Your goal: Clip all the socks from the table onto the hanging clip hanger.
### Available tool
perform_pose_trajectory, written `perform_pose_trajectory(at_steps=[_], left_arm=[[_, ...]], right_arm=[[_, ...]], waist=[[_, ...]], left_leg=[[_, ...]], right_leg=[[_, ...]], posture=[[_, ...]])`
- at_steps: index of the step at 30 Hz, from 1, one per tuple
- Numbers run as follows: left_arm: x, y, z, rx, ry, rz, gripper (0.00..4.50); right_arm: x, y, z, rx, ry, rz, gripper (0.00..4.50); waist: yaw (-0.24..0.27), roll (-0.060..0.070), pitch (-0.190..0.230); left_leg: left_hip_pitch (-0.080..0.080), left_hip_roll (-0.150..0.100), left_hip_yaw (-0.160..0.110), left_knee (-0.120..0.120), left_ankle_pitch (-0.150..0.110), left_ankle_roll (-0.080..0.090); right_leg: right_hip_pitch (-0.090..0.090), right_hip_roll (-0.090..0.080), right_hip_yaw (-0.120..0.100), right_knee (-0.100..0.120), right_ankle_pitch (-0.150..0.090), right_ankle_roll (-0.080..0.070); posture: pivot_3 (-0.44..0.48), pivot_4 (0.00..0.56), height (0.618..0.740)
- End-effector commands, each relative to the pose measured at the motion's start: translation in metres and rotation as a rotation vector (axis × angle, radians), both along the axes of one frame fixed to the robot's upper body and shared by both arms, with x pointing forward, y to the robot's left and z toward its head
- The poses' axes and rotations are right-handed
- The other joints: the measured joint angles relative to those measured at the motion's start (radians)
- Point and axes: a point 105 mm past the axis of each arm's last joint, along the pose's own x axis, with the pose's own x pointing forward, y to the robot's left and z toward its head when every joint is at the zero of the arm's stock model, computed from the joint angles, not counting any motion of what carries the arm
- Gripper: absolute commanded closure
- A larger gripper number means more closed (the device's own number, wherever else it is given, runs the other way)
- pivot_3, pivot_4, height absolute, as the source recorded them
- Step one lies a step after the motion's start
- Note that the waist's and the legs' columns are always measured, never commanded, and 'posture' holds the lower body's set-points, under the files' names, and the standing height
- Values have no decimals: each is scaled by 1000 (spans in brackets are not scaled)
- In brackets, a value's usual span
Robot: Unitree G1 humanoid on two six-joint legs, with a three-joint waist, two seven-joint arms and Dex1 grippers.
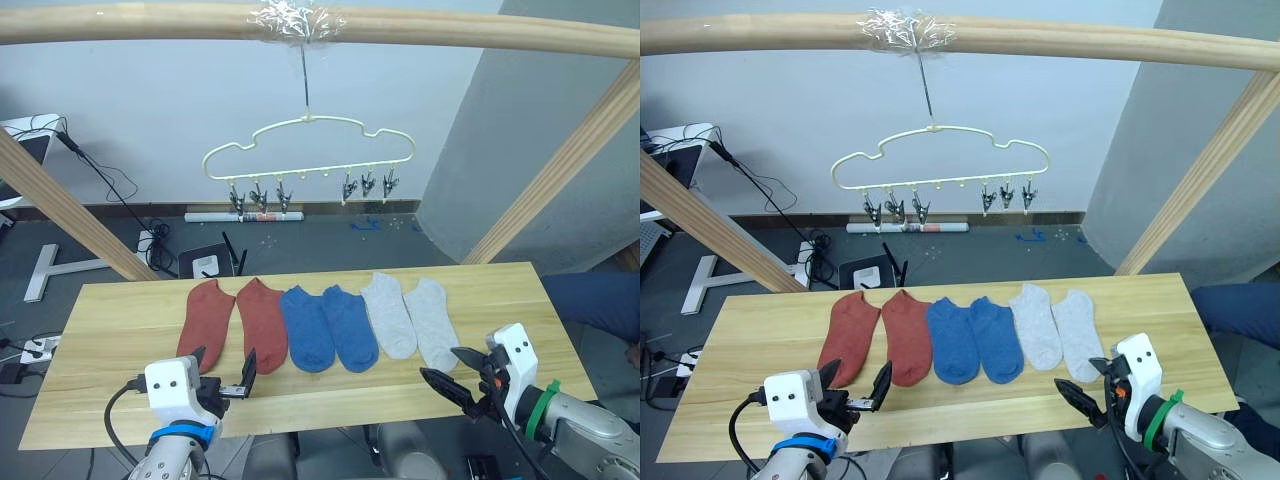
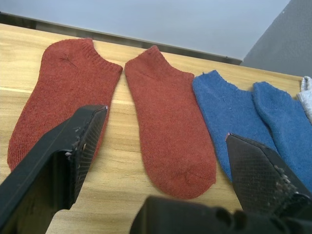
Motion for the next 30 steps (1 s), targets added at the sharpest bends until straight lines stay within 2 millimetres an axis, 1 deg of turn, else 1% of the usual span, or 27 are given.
perform_pose_trajectory(at_steps=[1, 6, 13, 22, 24, 26, 29, 30], left_arm=[[0, 0, 11, 14, -35, -1, 26], [-3, 3, 6, 15, -28, 6, 26], [-3, 4, 6, 18, -32, 7, 26], [4, 5, 12, 10, -59, 7, 26], [7, 4, 16, 11, -76, -1, 26], [13, 2, 23, 44, -118, -50, 26], [23, 12, 31, 60, -154, -20, 26], [30, 14, 35, 60, -174, -9, 404]], right_arm=[[0, 1, 5, 1, -31, 7, 0], [-1, 0, 2, 4, -29, 11, 0], [-1, 0, 2, 5, -32, 16, 0], [3, 2, 4, 4, -55, 25, 0], [6, 2, 9, 5, -76, 32, 0], [10, 4, 15, 1, -106, 52, 0], [16, 7, 25, -4, -142, 75, 0], [20, 8, 30, -5, -163, 88, 0]], waist=[[0, 0, 0], [0, 0, 0], [0, 0, 0], [0, 0, 0], [0, 0, 0], [0, 0, 0], [0, 0, 0], [0, 0, 0]], left_leg=[[0, 0, 0, 0, 0, 0], [0, 0, 0, 0, 0, 0], [0, 0, 0, 0, 0, 0], [0, 0, 0, 0, 0, 0], [0, 0, 0, 0, 0, 0], [0, 0, 0, 0, 0, 0], [1, 0, -1, 1, 0, 0], [2, 0, -1, 1, 0, 0]], right_leg=[[0, 0, 0, 0, 0, 0], [0, 0, 0, 0, 0, 0], [0, 0, 0, 0, 0, 0], [0, 0, 0, 1, 0, 0], [1, 0, 0, 1, 0, 0], [1, 0, 0, 1, 0, 0], [1, 1, 0, 2, 0, 0], [2, 1, 0, 2, 0, 0]], posture=[[-200, 256, 740], [-200, 256, 740], [-196, 256, 740], [-204, 250, 740], [-204, 250, 740], [-202, 250, 740], [-199, 251, 740], [-199, 251, 740]])
